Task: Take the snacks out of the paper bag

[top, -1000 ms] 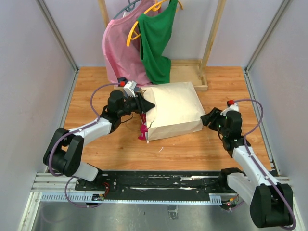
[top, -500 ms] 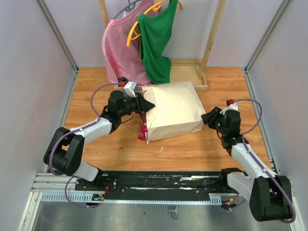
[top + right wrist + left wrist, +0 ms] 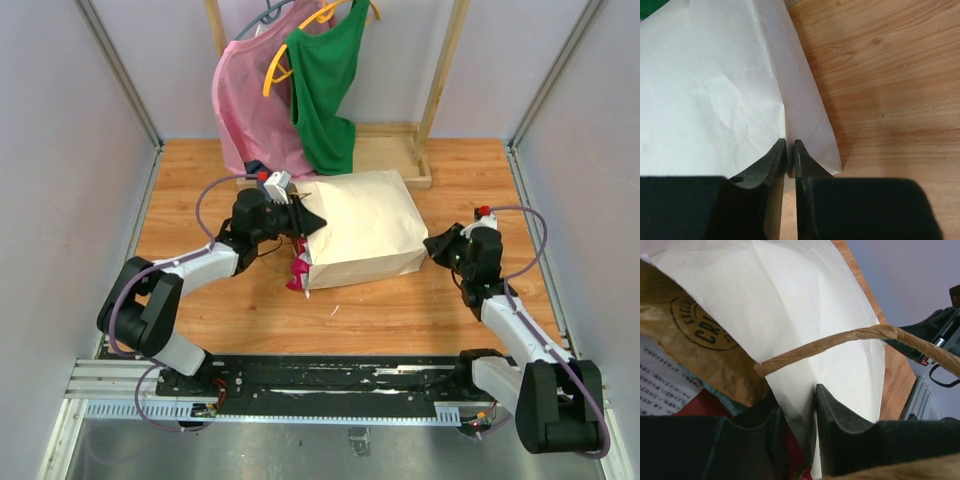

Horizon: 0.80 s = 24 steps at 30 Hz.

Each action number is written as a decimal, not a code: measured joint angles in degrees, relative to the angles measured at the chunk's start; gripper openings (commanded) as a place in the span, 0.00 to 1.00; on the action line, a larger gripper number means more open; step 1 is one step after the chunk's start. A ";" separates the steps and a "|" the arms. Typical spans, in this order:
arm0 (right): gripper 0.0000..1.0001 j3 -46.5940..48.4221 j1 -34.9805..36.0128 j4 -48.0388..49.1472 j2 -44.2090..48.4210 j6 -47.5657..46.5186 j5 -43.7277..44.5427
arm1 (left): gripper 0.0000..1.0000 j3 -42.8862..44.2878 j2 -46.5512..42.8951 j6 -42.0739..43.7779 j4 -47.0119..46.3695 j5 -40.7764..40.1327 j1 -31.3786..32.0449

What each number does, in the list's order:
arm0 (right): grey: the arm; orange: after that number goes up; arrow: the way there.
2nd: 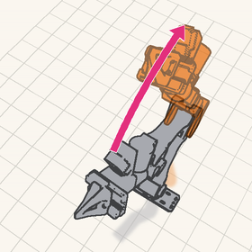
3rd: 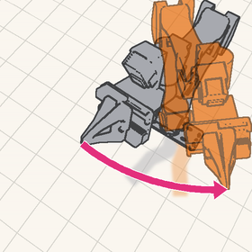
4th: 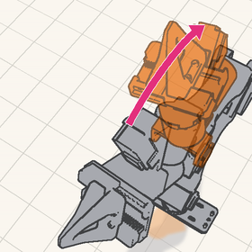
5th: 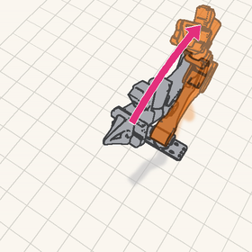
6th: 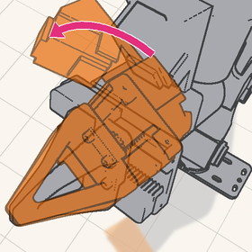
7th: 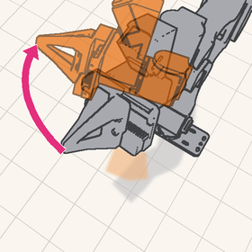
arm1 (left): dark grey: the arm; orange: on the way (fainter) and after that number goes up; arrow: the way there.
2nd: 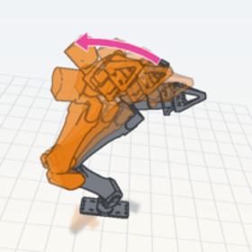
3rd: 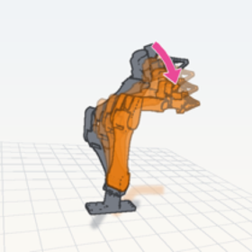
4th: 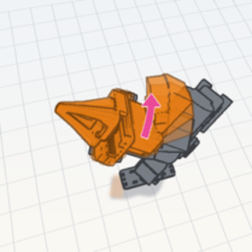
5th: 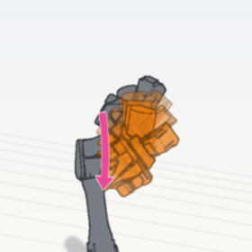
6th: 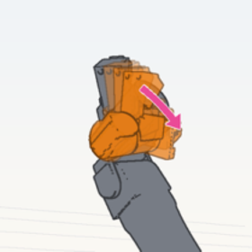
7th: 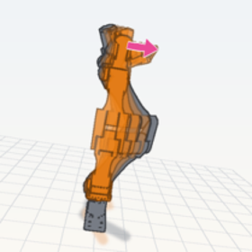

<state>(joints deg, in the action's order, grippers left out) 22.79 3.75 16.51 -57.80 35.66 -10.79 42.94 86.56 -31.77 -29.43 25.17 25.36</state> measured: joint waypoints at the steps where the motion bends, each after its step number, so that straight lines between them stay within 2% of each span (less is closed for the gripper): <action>1: 0.02 0.00 -0.31 0.00 0.02 0.07 -0.20 | 0.31 0.44 0.28 0.00 0.00 -0.22 0.39; 10: 0.01 0.00 -2.12 -0.57 0.70 0.13 -1.36 | 0.30 4.55 3.82 0.26 1.27 -1.11 3.15; 24: 0.01 -0.35 -11.15 -12.00 11.02 -0.85 1.31 | 0.26 17.46 13.05 1.11 4.37 -1.90 8.96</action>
<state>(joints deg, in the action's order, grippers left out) 22.44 -7.40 4.51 -46.78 34.81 -9.47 60.40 99.61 -30.65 -25.06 23.27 34.33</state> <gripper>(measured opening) 0.009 0.279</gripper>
